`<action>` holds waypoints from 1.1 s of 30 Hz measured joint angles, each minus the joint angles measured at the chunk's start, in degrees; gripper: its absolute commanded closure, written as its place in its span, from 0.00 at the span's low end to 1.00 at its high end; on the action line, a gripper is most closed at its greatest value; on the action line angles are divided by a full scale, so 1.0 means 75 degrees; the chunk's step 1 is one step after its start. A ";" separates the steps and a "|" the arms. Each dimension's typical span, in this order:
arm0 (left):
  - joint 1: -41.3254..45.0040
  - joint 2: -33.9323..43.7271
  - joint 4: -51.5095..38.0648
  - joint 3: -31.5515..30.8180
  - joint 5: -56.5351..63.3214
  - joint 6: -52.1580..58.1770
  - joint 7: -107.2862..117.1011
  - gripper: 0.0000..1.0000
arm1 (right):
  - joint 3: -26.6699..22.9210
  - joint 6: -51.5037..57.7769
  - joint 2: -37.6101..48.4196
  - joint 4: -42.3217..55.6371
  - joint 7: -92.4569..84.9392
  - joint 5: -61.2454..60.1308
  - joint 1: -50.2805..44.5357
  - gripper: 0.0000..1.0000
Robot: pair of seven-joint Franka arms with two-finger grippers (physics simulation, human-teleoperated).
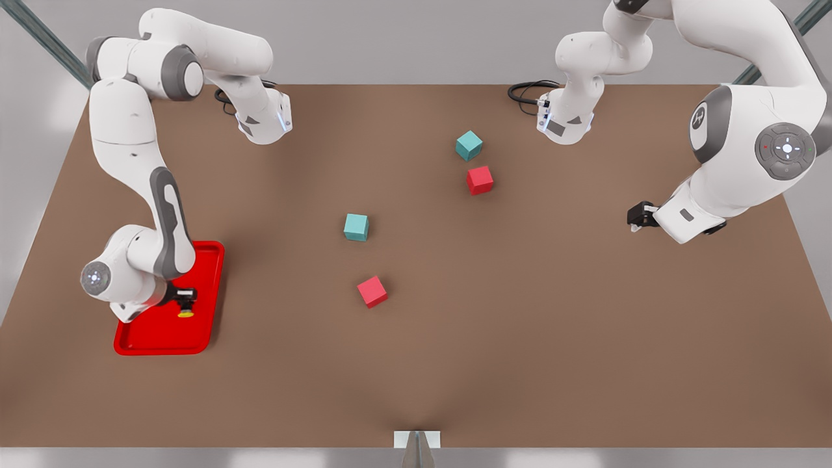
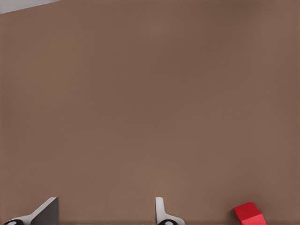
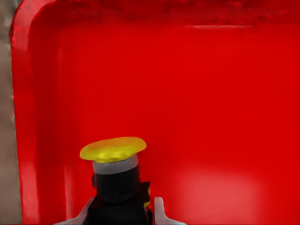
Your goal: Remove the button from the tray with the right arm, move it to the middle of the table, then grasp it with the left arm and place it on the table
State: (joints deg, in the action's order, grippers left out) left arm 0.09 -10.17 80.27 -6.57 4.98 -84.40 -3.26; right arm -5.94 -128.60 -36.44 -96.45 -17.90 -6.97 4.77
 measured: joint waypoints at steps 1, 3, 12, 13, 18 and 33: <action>0.0000 -0.0002 0.0000 0.0000 0.0000 -0.0002 0.0000 0.00 | 0.0164 0.0297 0.0112 0.0543 0.0008 -0.0025 -0.0175 0.53; 0.0000 -0.0002 0.0000 0.0000 0.0000 -0.0005 0.0000 0.00 | 0.0420 0.0915 0.0410 0.1169 0.0132 -0.0164 -0.0793 0.53; 0.0000 -0.0011 0.0000 0.0000 0.0000 -0.0006 -0.0004 0.00 | 0.0435 0.1410 0.0414 0.2007 0.1574 -0.1100 -0.5437 0.53; 0.0000 -0.0011 0.0000 0.0000 0.0000 -0.0007 -0.0004 0.00 | 0.0300 0.1203 0.0225 0.2074 0.1777 -0.1158 -0.5965 0.53; 0.0000 -0.0012 0.0000 0.0000 0.0000 -0.0010 -0.0005 0.00 | 0.0113 -0.0066 -0.0869 0.2680 0.2976 -0.1302 -0.7318 0.53; 0.0001 -0.0031 0.0000 0.0000 0.0000 -0.0017 -0.0006 0.00 | -0.0286 -0.3302 -0.2520 0.3031 0.5608 -0.1275 -0.8084 0.00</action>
State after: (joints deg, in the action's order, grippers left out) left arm 0.10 -10.40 80.27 -6.57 4.98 -84.52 -3.30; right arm -8.08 -153.36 -55.34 -73.72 24.16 -16.54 -55.85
